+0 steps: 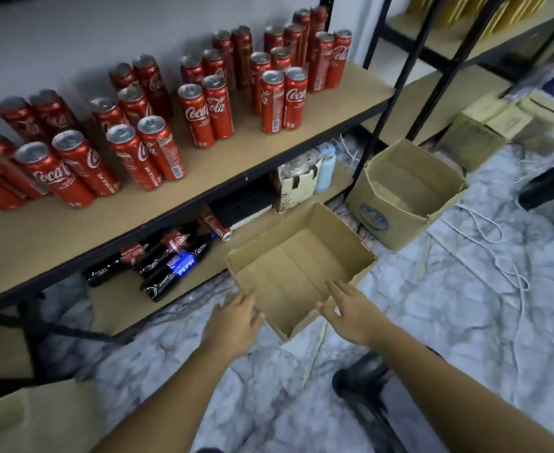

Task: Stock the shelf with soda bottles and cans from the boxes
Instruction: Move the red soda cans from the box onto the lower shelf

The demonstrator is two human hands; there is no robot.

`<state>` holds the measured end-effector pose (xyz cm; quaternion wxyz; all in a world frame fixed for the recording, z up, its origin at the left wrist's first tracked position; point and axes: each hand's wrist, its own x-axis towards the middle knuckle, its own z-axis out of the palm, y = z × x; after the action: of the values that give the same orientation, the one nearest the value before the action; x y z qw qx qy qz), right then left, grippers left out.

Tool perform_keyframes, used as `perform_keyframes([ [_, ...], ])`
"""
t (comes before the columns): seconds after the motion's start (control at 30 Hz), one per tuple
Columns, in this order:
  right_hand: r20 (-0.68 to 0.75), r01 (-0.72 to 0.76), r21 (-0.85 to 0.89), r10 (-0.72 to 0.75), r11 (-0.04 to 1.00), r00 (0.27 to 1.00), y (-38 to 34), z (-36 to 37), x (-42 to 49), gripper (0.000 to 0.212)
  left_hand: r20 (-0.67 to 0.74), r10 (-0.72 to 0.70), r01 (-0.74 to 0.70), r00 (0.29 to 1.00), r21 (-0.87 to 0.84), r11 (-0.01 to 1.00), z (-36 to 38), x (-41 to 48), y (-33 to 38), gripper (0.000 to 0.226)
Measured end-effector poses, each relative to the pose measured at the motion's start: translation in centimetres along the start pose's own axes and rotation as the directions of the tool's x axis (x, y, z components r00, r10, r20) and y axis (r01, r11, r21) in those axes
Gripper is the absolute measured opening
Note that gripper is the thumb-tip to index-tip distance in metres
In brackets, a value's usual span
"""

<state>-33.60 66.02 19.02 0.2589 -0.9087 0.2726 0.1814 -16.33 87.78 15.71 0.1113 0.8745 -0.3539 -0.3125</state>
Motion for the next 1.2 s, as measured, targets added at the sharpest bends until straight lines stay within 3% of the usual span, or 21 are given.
perform_keyframes([
  [0.07,0.001,0.001,0.005,-0.001,1.0,1.0,-0.3,-1.8,-1.0,0.115,0.018,-0.006,0.006,1.0,-0.013,1.0,-1.7,-1.0,1.1,0.065],
  [0.13,-0.006,-0.022,0.017,0.022,1.0,1.0,-0.2,-2.8,-1.2,0.122,0.034,-0.007,0.008,0.999,-0.024,1.0,-3.5,-1.3,2.0,0.062],
  [0.27,0.045,-0.089,0.008,0.089,0.996,0.995,-0.4,-5.0,-1.2,0.084,0.102,-0.033,0.041,0.994,-0.078,0.996,-5.6,0.7,2.1,0.065],
  [0.4,0.002,-0.176,0.044,0.176,0.983,0.984,-0.1,-6.6,-0.2,0.071,0.167,-0.047,0.064,0.985,-0.102,0.993,-6.8,2.7,2.3,0.066],
  [0.73,0.009,-0.261,0.059,0.261,0.963,0.965,0.9,-9.5,3.9,0.068,0.194,-0.069,0.1,0.978,-0.152,0.983,-7.9,5.9,4.0,0.062],
  [0.97,0.098,-0.295,0.009,0.293,0.955,0.951,4.2,-11.1,8.6,0.068,0.227,-0.171,0.217,0.959,-0.196,0.956,-7.0,8.6,4.0,0.063],
  [1.2,0.274,-0.288,0.007,0.275,0.958,0.921,11.4,-10.8,17.7,0.057,0.267,-0.32,0.365,0.909,-0.137,0.921,-2.8,13.3,4.4,0.064],
])
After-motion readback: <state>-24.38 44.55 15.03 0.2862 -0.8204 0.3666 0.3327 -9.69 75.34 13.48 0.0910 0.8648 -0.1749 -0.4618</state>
